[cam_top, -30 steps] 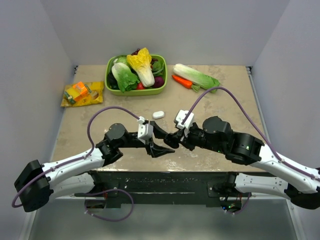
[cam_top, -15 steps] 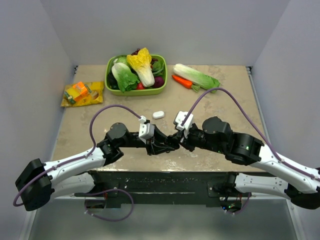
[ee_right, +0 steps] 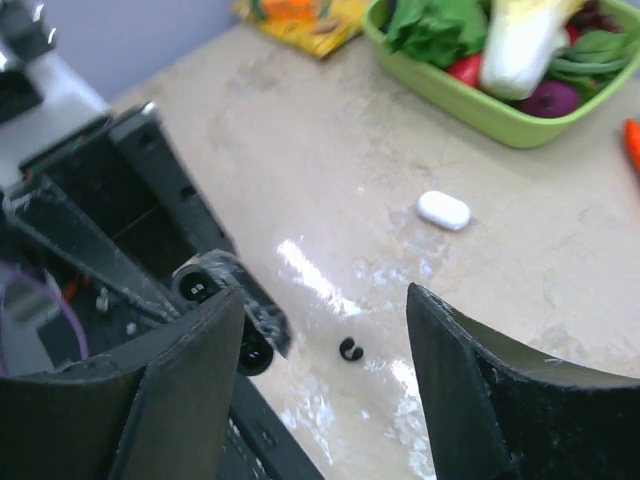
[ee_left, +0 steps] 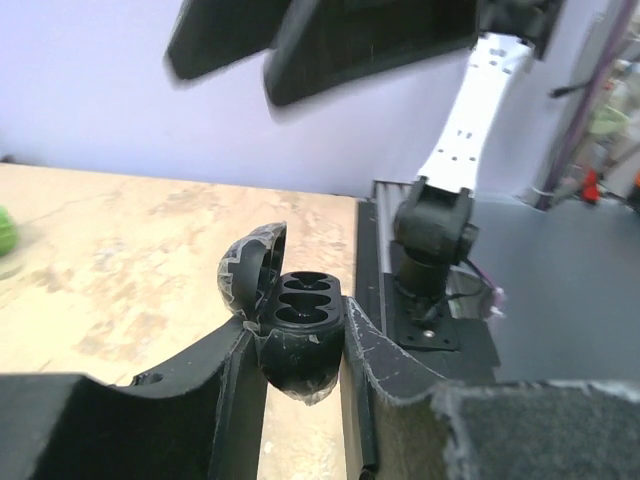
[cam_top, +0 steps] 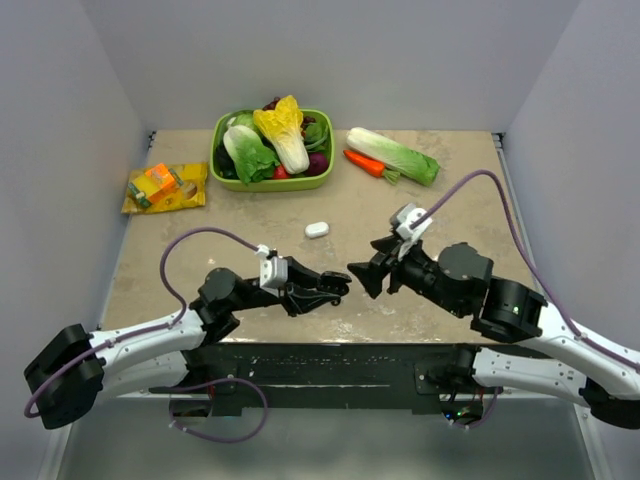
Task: Insert the wireless bluetooth earbuds into the charging case
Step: Adjust the charging case, then move the earbud to the center of the board.
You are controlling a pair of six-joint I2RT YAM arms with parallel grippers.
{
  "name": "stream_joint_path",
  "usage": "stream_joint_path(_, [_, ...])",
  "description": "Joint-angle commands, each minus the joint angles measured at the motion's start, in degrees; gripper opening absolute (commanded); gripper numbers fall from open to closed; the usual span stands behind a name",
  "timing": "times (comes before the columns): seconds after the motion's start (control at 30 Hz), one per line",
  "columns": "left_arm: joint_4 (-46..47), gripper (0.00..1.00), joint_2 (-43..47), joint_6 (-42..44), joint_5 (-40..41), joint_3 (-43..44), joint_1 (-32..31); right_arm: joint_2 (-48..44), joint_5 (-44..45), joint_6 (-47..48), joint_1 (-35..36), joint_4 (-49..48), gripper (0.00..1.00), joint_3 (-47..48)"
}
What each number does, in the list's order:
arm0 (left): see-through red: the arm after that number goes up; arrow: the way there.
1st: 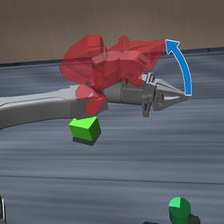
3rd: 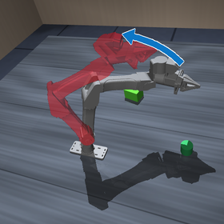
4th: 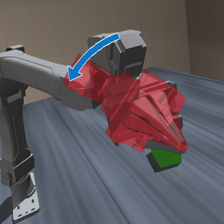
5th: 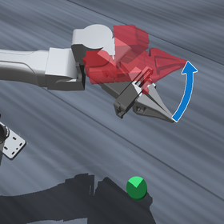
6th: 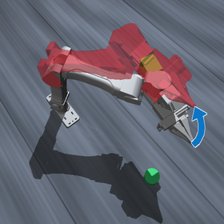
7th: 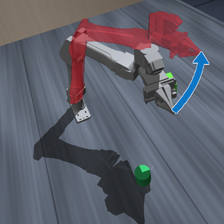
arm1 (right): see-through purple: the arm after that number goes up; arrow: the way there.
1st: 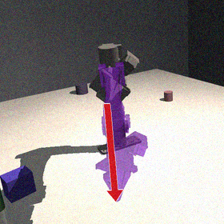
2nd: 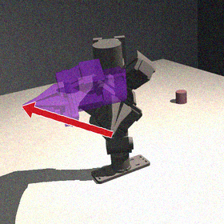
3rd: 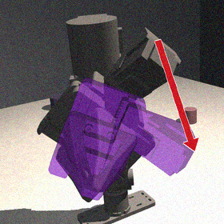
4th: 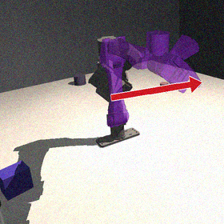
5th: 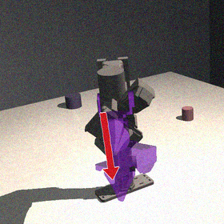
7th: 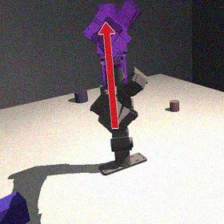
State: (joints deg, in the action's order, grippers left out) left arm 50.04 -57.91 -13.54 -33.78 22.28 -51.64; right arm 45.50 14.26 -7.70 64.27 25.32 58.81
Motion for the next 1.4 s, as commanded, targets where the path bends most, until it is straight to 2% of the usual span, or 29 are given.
stream_joint_path(0.0, [15.86, 0.0, 4.47, -1.75, 13.63, -7.06, -1.88, -4.36, 16.45, -10.81, -0.99, -7.74, 0.7, -4.39])
stream_joint_path(0.07, [22.01, 0.0, 5.52, -0.88, 19.24, -11.55, -3.38, -4.1, 19.74, -13.64, -2.04, -6.87, 0.69, -7.98])
stream_joint_path(0.13, [25.96, 0.0, 5.96, -0.52, 21.55, -14.79, -5.31, -2.7, 20.81, -18.73, -3.27, -5.38, 0.68, -10.28])
stream_joint_path(0.2, [27.21, 0.0, 6.32, -0.17, 23.67, -16.3, -6.89, -0.42, 19.06, -23.2, -5.38, -3.97, 0.66, -13.97])
stream_joint_path(0.3, [28.62, 0.0, 7.81, 0.53, 25.34, -18.76, -8.21, 1.16, 14.5, -25.95, -9.15, -7.47, 0.59, -20.91])
stream_joint_path(0.33, [28.36, 0.0, 8.77, 0.97, 25.43, -19.38, -8.3, 1.87, 11.87, -26.39, -9.95, -8.44, 0.54, -22.23])
stream_joint_path(0.37, [28.01, 0.0, 9.48, 1.23, 25.69, -19.64, -8.3, 3.01, 10.71, -26.22, -11.43, -10.88, 0.44, -24.59])
stream_joint_path(0.47, [24.94, 0.0, 12.29, 2.2, 26.66, -20.08, -8.57, 8.54, 6.49, -26.49, -12.41, -14.58, 0.24, -26.72])
stream_joint_path(0.53, [22.75, 0.0, 14.3, 2.64, 26.83, -20.17, -8.57, 11.62, 5.25, -26.57, -12.33, -16.26, 0.24, -26.99])
stream_joint_path(0.7, [20.1, 0.0, 16.95, 3.26, 27.28, -20.87, -8.57, 16.37, 0.51, -25.25, -12.33, -20.84, 0.35, -26.82])
stream_joint_path(0.83, [18.6, 0.0, 18.62, 3.17, 28.07, -21.75, -8.57, 19.1, 4.1, -26.4, -12.41, -18.82, 0.41, -26.46])
stream_joint_path(0.9, [17.99, 0.0, 19.06, 2.99, 28.5, -22.02, -8.57, 19.1, 5.77, -27.45, -12.68, -18.29, 0.4, -27.07])
stream_joint_path(1.0, [17.9, 0.0, 19.15, 2.73, 28.86, -22.28, -8.57, 19.8, 7.62, -29.38, -13.2, -16.54, 0.35, -26.99])
stream_joint_path(1.13, [18.16, 0.0, 19.06, 2.29, 28.95, -22.28, -8.57, 20.42, 9.47, -31.75, -13.47, -16.18, 0.22, -27.87])
stream_joint_path(1.17, [18.16, 0.0, 19.06, 2.29, 28.95, -22.28, -8.48, 20.86, 9.64, -32.37, -13.47, -15.92, 0.13, -28.04])
stream_joint_path(1.27, [18.07, 0.0, 18.8, 2.12, 28.77, -22.28, -8.57, 23.32, 9.56, -32.9, -13.47, -15.31, 0.0, -27.78])
stream_joint_path(1.37, [18.16, 0.0, 18.27, 1.94, 28.59, -22.28, -8.57, 25.25, 9.47, -33.42, -13.47, -15.21, 0.0, -27.87])
